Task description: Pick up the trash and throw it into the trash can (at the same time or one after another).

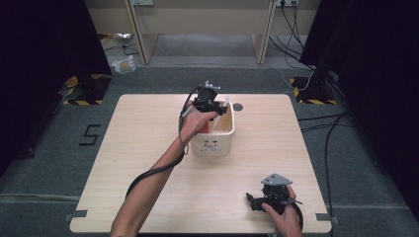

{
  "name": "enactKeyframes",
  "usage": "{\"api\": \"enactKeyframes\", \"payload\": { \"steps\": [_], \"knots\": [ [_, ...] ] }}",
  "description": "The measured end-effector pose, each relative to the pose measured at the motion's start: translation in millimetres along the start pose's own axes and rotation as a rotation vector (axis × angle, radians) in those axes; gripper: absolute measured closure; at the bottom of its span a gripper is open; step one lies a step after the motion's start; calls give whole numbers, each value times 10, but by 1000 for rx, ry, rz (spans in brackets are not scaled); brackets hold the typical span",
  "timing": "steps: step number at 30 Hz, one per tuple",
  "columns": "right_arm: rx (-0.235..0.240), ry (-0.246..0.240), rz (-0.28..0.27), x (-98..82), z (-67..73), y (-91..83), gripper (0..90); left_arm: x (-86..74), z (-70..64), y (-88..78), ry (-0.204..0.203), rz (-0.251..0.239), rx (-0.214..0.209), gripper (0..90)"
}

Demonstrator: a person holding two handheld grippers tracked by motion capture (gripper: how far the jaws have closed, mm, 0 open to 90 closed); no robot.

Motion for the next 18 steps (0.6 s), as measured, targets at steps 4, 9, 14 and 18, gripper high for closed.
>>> {"api": "enactKeyframes", "payload": {
  "steps": [4,9,14,18],
  "knots": [
    [0,0,0,0,0,0,3,-1,-14,-53,1,11,-1,493],
    [0,0,0,0,0,0,3,-30,-11,-126,5,28,-1,427],
    [0,0,0,0,0,0,3,-51,24,-192,-5,27,-8,388],
    [0,0,0,0,0,0,3,-73,13,-266,-1,25,-22,349]
  ]
}}
Point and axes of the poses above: each handheld gripper's, and its own axes: y roughly forward along the jaws, x roughly out of its top, z roughly to its left, the point moved 9 cm from there along y, roughly forward along the jaws, and after that the axes turned 15 degrees about -y, right-handed, at the moved point
